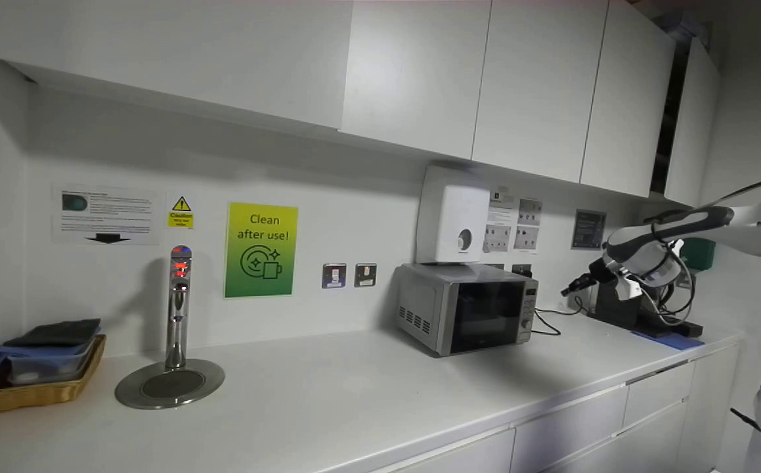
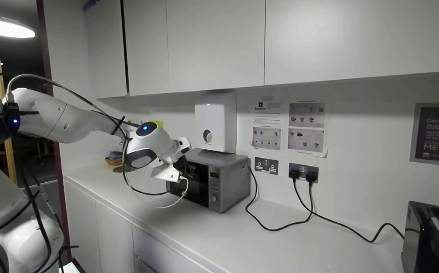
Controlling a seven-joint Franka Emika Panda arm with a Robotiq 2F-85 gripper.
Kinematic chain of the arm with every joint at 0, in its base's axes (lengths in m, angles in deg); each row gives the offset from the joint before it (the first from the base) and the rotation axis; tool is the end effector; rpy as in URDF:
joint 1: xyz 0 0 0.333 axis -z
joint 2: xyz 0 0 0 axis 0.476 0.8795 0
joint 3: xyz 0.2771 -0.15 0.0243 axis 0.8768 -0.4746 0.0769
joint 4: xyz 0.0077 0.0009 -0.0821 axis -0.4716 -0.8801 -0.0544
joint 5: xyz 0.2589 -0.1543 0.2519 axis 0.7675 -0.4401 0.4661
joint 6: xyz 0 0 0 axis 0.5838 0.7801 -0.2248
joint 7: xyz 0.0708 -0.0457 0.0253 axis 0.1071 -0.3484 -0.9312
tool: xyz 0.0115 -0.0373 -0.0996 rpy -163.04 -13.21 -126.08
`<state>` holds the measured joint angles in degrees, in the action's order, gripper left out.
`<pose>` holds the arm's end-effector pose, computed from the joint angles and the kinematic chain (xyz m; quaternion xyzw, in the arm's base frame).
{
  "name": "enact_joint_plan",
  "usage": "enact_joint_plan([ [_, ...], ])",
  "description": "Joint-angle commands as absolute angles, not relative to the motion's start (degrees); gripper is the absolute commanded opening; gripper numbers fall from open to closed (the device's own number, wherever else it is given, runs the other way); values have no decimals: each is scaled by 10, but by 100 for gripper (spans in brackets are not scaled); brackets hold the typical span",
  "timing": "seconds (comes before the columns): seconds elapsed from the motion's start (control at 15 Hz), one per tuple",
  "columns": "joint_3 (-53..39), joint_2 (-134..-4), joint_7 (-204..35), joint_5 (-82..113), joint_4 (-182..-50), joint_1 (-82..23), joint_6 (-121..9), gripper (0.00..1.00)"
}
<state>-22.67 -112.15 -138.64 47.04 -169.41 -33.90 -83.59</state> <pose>0.4252 -0.1420 0.4954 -0.9154 -0.0768 -0.3944 0.0242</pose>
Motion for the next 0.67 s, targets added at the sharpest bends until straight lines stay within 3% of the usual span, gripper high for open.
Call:
enact_joint_plan([
  [0.0, -195, -1152, -1339, 454, -1722, -299, -850, 0],
  [0.53, -151, -1155, -1133, 288, -1730, -250, -841, 0],
  [0.6, -148, -1155, -1112, 272, -1729, -247, -837, 5],
])
